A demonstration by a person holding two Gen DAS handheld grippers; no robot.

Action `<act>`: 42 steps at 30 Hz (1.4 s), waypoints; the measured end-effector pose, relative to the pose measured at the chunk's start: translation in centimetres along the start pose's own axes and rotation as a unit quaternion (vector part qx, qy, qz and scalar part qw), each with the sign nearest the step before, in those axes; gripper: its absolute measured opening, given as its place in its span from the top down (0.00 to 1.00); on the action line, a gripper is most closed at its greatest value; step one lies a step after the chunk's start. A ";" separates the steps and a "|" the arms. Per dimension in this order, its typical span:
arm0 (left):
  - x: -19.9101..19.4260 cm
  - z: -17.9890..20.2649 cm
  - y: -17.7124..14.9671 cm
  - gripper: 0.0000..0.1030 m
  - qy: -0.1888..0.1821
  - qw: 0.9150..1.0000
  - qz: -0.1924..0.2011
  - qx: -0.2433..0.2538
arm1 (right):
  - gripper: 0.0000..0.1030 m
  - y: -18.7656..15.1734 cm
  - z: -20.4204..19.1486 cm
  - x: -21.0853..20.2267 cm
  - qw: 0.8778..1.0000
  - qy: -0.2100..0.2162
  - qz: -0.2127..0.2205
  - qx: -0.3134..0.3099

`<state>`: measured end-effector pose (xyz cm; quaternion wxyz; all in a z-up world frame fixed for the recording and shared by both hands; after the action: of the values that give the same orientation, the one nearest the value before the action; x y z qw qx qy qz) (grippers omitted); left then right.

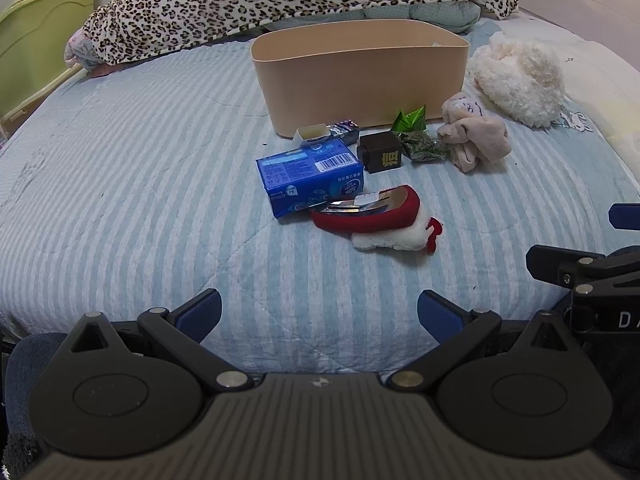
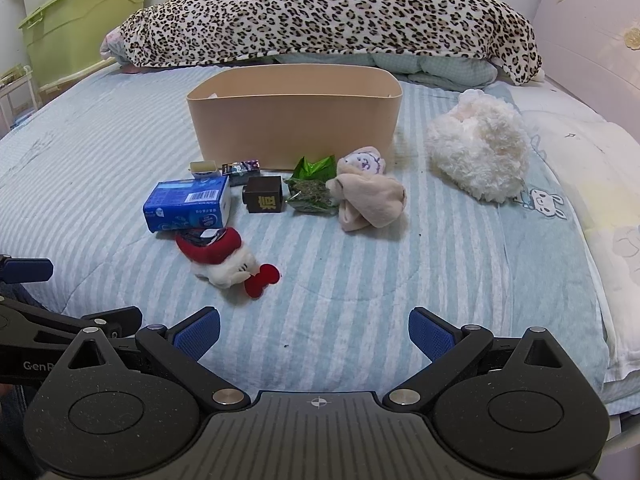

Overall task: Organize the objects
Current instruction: 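Move both tools toward the blue tissue pack and red-white plush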

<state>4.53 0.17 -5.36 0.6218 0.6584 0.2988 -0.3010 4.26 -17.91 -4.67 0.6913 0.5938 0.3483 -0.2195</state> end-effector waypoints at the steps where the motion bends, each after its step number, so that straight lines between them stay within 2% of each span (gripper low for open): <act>1: 0.0 -0.1 0.0 0.00 0.000 1.000 0.000 -0.001 | 0.01 0.0 0.0 0.1 1.000 0.000 0.000 0.000; 24: 2.7 -3.0 2.3 0.00 -0.006 1.000 0.005 0.008 | 0.03 2.3 -2.0 3.6 0.999 0.024 0.002 -0.024; 33: 4.8 -4.6 3.5 0.00 0.002 1.000 0.001 0.028 | 0.03 3.1 -3.6 6.5 0.997 0.055 0.000 -0.045; 42: 7.6 -5.9 4.9 0.00 0.009 0.999 -0.004 0.034 | 0.03 3.8 -5.0 10.6 0.993 0.096 -0.025 -0.062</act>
<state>13.24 5.97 -7.79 0.5955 0.6803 0.2963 -0.3078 12.92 -11.10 -10.25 0.6846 0.5589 0.4409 -0.1567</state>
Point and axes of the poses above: each gripper's, at about its wrist camera, not at the fingertips, and x roughly the way its jaws point, z to its right, y to its top, the point moved 7 cm from there along x, roughly the way its jaws point, and after that the axes turned 3 degrees about -x, right-handed, at the moved point
